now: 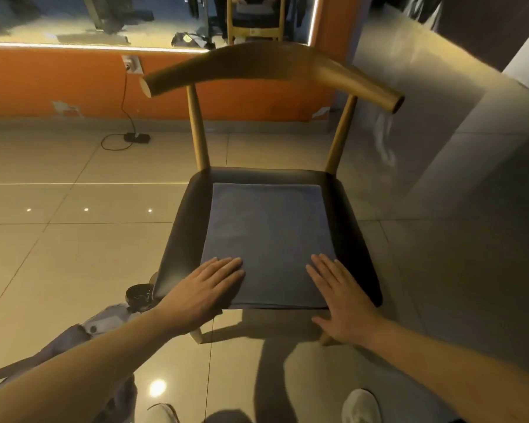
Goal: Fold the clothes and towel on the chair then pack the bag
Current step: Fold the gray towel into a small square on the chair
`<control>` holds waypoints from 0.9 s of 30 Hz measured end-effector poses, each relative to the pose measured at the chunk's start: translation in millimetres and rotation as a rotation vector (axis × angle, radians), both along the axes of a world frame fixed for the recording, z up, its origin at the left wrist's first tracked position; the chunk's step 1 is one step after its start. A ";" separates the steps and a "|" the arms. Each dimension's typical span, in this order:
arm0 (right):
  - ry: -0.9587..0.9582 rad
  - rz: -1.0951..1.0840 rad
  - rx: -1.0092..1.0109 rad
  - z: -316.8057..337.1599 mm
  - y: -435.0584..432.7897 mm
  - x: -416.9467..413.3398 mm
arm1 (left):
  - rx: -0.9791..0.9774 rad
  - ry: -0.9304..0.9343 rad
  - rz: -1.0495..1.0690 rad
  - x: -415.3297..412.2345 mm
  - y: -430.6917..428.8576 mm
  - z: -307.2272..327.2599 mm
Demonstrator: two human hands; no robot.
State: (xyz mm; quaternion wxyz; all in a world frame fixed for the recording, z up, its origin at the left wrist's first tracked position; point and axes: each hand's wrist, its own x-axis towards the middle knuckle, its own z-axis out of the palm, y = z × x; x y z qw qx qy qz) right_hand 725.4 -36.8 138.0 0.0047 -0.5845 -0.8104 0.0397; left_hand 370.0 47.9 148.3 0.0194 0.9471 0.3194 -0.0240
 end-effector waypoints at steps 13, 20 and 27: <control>0.341 -0.148 0.110 12.0 -30.8 6.5 | -0.238 -0.271 0.256 -7.4 -41.9 38.5; 0.352 -0.216 -0.086 33.7 -49.2 6.9 | -0.356 -0.261 0.378 -15.1 -64.3 50.5; 0.508 -0.354 -0.193 71.5 -32.2 0.8 | -0.540 -0.462 0.551 -14.6 -52.1 69.6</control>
